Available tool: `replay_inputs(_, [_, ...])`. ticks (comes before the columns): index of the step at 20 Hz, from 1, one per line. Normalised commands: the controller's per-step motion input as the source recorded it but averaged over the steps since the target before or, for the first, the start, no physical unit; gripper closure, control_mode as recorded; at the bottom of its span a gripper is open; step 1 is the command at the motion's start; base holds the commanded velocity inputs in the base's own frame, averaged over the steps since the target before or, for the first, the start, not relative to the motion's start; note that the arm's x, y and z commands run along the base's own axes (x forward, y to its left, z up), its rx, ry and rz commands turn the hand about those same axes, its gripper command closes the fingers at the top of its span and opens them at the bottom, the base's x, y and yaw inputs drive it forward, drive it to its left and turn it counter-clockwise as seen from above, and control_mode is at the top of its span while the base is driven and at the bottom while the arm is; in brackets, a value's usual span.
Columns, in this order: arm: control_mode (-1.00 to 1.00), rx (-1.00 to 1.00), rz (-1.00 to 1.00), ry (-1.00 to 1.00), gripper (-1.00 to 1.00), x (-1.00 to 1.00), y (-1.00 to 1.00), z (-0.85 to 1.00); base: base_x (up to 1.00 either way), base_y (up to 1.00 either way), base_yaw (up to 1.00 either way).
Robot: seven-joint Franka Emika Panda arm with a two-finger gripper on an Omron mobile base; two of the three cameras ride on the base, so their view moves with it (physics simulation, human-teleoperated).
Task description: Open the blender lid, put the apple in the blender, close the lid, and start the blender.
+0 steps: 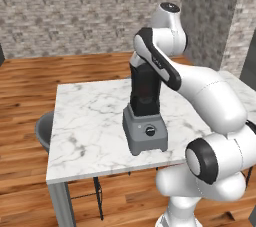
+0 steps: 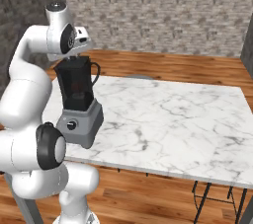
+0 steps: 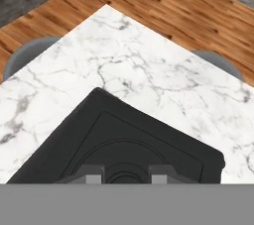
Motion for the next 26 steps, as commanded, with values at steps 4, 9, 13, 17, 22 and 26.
replay_inputs(4, [-1.00,-0.01,-0.17,0.03,1.00,0.00,0.00,-0.14,0.00,0.00,0.00])
replay_inputs(9, [-1.00,0.00,-0.17,0.00,1.00,0.00,0.00,-0.15,0.00,0.00,0.00])
replay_inputs(13, [-1.00,0.00,-0.14,0.02,1.00,0.07,0.00,-0.06,0.00,0.00,0.00])
replay_inputs(17, [-1.00,0.00,-0.08,0.05,1.00,0.21,0.00,0.00,0.00,0.00,0.00])
replay_inputs(22, [-1.00,0.00,-0.01,0.03,1.00,0.16,0.00,0.00,0.00,0.00,0.00])
replay_inputs(26, [-1.00,0.00,0.00,0.00,1.00,0.02,0.00,0.00,0.00,0.00,0.00])
